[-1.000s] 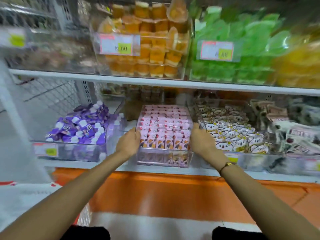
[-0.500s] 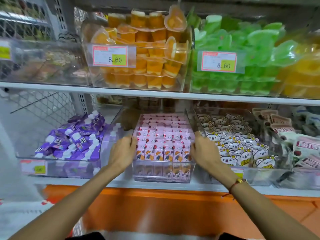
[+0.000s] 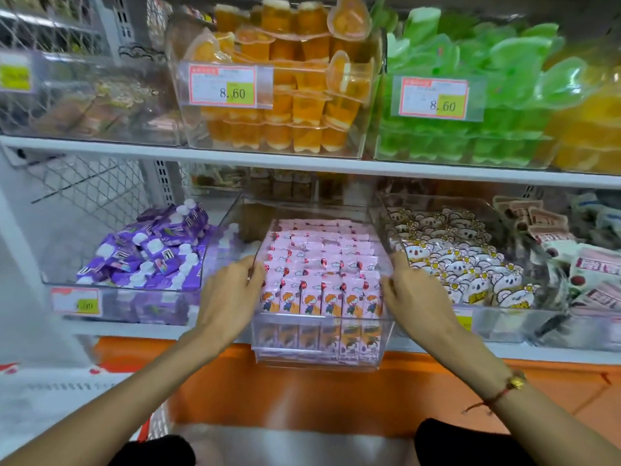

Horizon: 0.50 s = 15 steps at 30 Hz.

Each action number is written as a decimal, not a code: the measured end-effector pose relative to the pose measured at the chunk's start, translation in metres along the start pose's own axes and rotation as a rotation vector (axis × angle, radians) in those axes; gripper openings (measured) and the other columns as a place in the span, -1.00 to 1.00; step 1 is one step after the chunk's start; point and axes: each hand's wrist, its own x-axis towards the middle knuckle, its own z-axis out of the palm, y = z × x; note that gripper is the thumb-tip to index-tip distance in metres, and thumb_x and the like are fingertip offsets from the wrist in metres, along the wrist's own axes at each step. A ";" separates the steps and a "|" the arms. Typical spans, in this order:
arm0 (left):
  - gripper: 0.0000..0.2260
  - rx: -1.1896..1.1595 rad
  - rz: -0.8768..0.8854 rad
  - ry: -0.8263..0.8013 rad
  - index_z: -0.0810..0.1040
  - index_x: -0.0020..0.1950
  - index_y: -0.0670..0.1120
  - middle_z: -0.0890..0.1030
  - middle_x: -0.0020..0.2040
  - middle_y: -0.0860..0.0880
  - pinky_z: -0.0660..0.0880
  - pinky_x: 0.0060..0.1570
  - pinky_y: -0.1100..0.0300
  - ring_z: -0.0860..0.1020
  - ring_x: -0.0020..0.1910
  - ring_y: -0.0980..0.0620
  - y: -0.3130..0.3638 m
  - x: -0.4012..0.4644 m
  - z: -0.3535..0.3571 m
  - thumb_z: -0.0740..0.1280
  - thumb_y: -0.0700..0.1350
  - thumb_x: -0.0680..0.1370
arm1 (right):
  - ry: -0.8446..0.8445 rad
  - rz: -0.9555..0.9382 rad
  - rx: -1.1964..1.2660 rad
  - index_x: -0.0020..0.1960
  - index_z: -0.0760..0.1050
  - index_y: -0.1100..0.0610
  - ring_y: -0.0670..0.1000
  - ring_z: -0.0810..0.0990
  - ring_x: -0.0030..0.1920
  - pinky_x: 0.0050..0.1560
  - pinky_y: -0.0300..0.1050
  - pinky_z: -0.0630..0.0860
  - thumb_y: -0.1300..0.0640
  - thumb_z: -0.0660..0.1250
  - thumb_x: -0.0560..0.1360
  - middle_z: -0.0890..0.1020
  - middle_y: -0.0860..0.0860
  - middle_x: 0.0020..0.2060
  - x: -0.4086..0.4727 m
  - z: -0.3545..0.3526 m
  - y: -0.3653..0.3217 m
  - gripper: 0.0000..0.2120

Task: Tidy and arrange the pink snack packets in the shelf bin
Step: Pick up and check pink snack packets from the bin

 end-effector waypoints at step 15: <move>-0.58 0.179 0.086 0.031 0.21 0.52 0.04 0.33 -0.53 0.12 0.20 -0.50 0.20 0.35 -0.52 0.14 -0.005 0.001 0.017 0.11 -0.14 0.65 | -0.025 -0.045 0.314 0.40 0.16 0.10 0.08 0.45 -0.49 -0.51 -0.13 0.21 0.20 0.13 0.61 0.49 0.06 -0.46 0.002 0.016 0.016 -0.62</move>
